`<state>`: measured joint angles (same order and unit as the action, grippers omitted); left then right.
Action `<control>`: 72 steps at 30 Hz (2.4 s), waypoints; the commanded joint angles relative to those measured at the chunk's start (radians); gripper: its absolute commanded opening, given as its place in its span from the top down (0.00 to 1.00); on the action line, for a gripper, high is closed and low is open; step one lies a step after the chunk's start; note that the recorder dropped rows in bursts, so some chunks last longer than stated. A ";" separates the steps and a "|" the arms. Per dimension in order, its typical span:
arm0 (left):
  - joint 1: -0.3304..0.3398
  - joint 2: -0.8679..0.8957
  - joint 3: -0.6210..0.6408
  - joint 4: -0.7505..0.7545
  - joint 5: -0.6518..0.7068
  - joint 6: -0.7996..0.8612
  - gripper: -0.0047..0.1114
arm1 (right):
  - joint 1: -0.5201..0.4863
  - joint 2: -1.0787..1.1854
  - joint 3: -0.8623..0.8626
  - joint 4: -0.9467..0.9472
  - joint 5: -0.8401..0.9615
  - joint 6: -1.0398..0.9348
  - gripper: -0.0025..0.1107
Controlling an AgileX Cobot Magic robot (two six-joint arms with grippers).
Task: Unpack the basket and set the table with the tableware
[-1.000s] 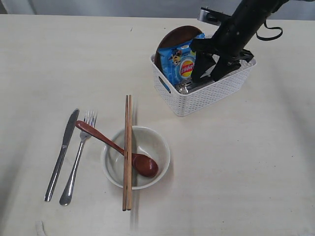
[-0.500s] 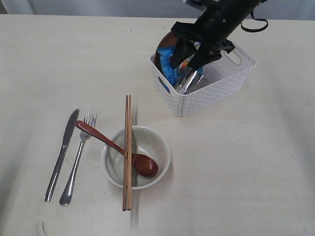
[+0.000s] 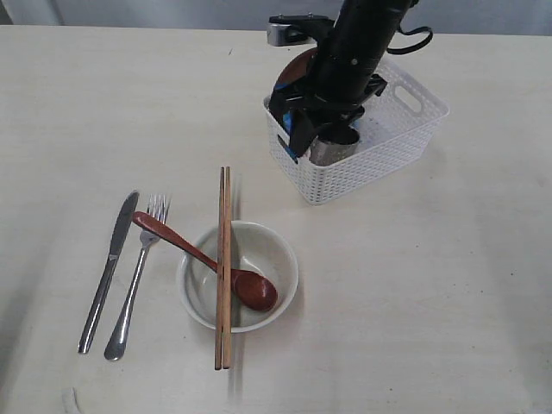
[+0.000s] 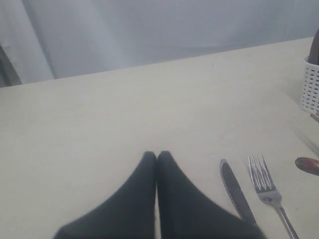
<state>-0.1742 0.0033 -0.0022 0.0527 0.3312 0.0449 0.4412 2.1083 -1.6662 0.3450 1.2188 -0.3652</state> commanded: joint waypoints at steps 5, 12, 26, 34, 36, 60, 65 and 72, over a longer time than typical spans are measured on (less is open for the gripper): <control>0.002 -0.003 0.002 -0.001 -0.006 0.000 0.96 | 0.002 -0.012 -0.002 -0.067 0.002 0.001 0.96; 0.002 -0.003 0.002 -0.001 -0.006 0.000 0.96 | 0.002 -0.012 -0.022 -0.067 0.002 0.001 0.98; 0.002 -0.003 0.002 -0.001 -0.006 0.000 0.96 | 0.002 -0.034 -0.054 -0.067 0.002 0.003 0.98; 0.002 -0.003 0.002 -0.001 -0.006 0.000 0.96 | 0.002 -0.034 -0.054 -0.088 0.002 0.005 0.60; 0.002 -0.003 0.002 -0.001 -0.006 0.000 0.96 | 0.002 -0.034 -0.054 -0.090 0.002 0.005 0.57; 0.002 -0.003 0.002 -0.001 -0.006 0.000 0.96 | -0.059 -0.028 -0.053 -0.235 0.002 0.148 0.57; 0.002 -0.003 0.002 -0.001 -0.006 0.000 0.96 | -0.055 0.019 -0.053 -0.242 0.002 0.145 0.57; 0.002 -0.003 0.002 -0.001 -0.006 0.000 0.96 | -0.055 0.057 -0.053 -0.241 0.002 0.161 0.59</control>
<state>-0.1742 0.0033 -0.0022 0.0527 0.3312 0.0449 0.3887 2.1579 -1.7187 0.1062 1.2228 -0.2085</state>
